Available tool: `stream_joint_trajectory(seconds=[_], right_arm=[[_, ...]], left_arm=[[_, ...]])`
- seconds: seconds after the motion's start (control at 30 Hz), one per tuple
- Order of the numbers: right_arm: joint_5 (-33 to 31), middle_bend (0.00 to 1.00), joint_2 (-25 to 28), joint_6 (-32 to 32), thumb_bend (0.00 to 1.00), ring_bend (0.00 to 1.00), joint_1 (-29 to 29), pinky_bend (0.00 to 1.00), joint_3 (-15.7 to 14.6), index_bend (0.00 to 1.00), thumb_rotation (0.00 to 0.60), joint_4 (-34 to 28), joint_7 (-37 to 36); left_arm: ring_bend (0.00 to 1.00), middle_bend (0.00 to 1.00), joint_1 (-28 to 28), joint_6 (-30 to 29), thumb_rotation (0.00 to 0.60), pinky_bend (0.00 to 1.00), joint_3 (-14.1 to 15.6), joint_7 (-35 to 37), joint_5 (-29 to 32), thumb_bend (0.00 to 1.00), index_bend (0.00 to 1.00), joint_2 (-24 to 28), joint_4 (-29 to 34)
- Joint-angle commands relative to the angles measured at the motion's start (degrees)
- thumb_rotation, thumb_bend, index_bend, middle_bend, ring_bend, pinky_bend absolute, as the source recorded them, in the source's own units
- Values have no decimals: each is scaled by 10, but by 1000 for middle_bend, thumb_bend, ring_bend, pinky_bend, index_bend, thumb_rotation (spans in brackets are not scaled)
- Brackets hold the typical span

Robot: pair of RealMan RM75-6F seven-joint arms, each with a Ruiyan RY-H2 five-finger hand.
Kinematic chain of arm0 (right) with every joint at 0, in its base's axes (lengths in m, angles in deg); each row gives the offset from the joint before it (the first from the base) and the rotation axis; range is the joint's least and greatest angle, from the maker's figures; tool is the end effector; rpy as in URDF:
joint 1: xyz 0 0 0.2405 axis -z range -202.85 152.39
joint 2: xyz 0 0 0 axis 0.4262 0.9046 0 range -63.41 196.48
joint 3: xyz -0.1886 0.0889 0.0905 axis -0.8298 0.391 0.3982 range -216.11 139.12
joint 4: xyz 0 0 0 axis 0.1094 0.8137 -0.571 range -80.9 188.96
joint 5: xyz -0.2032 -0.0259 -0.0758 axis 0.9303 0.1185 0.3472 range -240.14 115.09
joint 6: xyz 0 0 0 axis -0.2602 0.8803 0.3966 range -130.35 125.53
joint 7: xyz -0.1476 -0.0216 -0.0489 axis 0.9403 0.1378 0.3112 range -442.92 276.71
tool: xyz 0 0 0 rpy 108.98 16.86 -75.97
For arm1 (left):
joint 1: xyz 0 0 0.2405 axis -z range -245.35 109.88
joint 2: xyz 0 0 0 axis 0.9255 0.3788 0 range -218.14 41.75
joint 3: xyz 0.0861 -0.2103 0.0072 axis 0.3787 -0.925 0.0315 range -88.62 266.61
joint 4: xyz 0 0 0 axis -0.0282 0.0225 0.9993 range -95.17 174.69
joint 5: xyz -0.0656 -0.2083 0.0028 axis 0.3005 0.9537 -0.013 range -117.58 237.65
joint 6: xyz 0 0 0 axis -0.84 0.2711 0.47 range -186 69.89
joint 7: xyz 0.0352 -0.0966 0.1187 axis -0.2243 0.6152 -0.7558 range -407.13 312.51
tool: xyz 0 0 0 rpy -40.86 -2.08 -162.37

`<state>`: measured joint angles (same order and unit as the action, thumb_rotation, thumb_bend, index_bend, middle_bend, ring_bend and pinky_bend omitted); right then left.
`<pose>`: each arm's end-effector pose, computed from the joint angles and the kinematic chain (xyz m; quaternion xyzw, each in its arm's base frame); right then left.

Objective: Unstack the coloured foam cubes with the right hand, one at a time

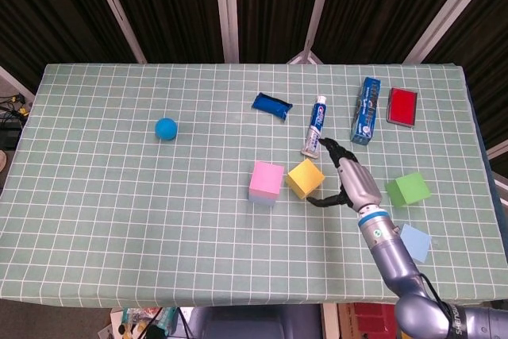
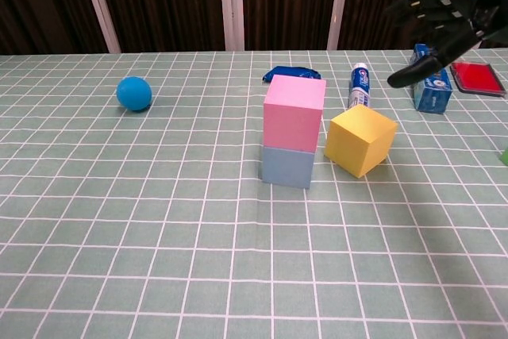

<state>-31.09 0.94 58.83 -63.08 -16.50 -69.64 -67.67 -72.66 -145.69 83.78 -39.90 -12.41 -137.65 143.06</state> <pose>-0.0894 -0.3007 0.0703 0.5505 -0.6242 0.4162 0.3662 -0.3218 0.1428 0.2210 -0.4528 -0.4596 -0.3469 0.6807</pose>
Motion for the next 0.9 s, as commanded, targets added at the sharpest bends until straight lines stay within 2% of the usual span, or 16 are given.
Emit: stream_joint_trajectory(seconds=[0.03, 0.3, 0.57, 0.9], right_arm=[[-3, 0, 1, -27, 155, 0, -2, 0, -15, 0, 600, -18, -16], [-20, 0, -64, 14, 154, 0, -27, 0, -13, 0, 600, -1, -41], [-7, 0, -139, 87, 155, 0, -58, 0, -14, 0, 600, 32, -8], [-8, 3, -209, 115, 155, 0, -86, 0, -11, 0, 600, 74, 16]], left_arm=[[0, 0, 1, 2, 600, 0, 1, 1, 0, 255, 180, 1, 0], [0, 0, 2, 14, 600, 0, 3, 23, -4, 255, 180, 11, -3], [0, 0, 2, 17, 600, 0, 1, 31, 3, 254, 180, 14, -3], [0, 0, 2, 22, 600, 0, 1, 39, 8, 255, 178, 19, -2]])
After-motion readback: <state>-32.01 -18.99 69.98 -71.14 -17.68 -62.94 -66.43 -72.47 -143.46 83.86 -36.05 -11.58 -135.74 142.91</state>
